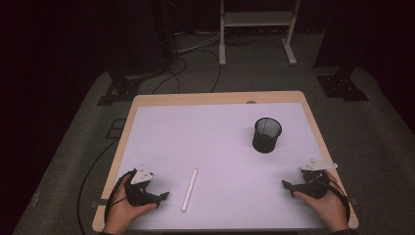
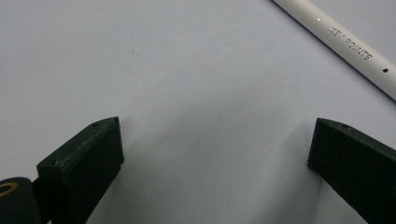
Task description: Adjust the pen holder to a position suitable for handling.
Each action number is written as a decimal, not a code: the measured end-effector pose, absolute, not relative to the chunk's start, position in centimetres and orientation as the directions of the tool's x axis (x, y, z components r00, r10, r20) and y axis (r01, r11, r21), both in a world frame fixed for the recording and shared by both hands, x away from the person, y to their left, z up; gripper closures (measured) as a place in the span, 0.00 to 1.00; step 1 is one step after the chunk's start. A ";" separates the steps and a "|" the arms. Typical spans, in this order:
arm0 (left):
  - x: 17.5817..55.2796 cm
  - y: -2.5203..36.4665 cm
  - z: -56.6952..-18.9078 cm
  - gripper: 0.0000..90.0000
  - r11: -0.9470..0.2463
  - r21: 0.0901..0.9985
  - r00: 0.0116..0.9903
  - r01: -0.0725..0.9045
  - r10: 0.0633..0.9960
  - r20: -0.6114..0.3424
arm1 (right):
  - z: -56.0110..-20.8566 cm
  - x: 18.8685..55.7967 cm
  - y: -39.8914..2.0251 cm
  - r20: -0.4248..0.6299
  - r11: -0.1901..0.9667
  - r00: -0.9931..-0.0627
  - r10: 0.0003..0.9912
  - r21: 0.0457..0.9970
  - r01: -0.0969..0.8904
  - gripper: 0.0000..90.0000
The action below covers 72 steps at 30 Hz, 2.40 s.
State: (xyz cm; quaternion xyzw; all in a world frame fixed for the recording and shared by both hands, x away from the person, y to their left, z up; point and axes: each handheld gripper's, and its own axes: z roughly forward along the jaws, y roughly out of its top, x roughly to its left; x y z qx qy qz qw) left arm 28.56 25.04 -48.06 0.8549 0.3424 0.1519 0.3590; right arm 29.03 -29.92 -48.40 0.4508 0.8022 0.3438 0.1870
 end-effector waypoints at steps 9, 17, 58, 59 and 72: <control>28.6 25.1 -48.1 0.03 -0.507 0.718 0.719 0.477 0.695 0.012 | -48.3 29.1 -29.9 0.009 0.358 -0.523 0.852 0.719 0.596 0.10; 28.6 25.1 -48.1 0.03 -0.507 0.718 0.719 0.477 0.695 0.013 | -48.0 29.0 -29.9 0.008 0.356 -0.519 0.855 0.718 0.598 0.20; 28.6 25.1 -48.1 0.03 -0.506 0.718 0.719 0.477 0.695 0.012 | -41.5 31.8 -29.3 0.038 0.347 -0.562 0.826 0.752 0.560 0.34; 28.6 25.1 -48.1 0.03 -0.506 0.718 0.719 0.477 0.695 0.012 | -41.4 31.9 -29.2 0.036 0.347 -0.563 0.826 0.755 0.557 0.35; 28.6 25.1 -48.1 0.03 -0.506 0.719 0.719 0.477 0.695 0.012 | -40.0 33.4 -28.6 0.040 0.346 -0.573 0.819 0.762 0.547 0.36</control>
